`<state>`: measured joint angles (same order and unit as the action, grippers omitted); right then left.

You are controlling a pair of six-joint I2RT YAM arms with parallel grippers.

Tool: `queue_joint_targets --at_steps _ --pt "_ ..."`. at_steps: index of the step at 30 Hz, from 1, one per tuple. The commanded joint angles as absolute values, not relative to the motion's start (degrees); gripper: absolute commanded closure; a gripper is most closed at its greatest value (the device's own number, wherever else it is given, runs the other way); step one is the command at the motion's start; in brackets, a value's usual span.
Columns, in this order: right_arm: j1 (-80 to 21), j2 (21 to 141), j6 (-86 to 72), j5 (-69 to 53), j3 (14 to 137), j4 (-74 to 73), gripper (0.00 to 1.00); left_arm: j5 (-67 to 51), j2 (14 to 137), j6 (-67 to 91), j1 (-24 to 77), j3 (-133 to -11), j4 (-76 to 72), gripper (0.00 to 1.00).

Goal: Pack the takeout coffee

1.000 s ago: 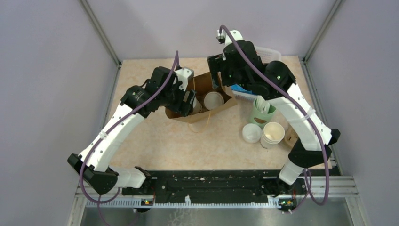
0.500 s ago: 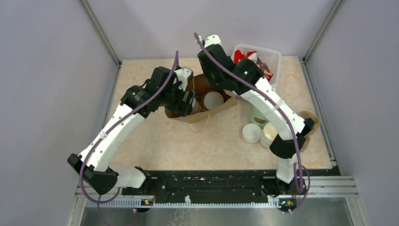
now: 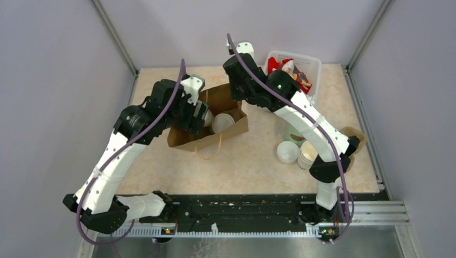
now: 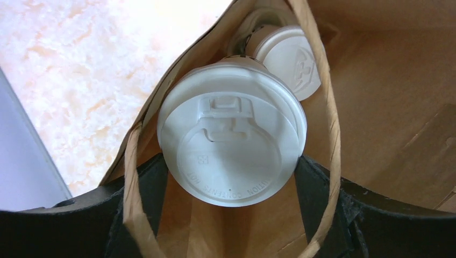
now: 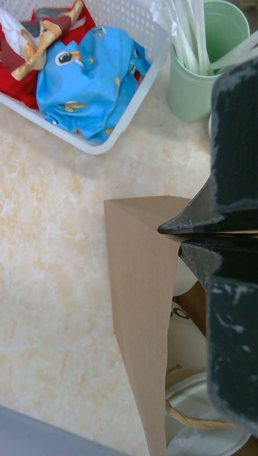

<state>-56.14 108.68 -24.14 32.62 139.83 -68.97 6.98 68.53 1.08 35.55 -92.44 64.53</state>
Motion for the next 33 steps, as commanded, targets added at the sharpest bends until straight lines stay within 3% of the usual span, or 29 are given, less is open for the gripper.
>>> queue_joint_targets --at_steps 1,12,19,33 --pt "-56.27 102.1 -28.84 30.28 135.52 -62.06 1.0 10.33 66.51 -1.09 35.48 -96.48 67.32 0.63" --pt "-55.31 90.13 -22.51 32.54 105.94 -39.18 1.0 2.27 65.25 2.05 35.52 -91.65 67.13 0.64" --pt "-52.27 89.12 -21.32 34.22 101.4 -30.9 1.0 -1.96 66.13 2.76 35.56 -90.72 68.55 0.64" --pt "-50.87 84.65 -13.64 31.97 89.72 -13.09 1.0 11.57 65.03 2.95 35.93 -82.07 58.31 0.66"
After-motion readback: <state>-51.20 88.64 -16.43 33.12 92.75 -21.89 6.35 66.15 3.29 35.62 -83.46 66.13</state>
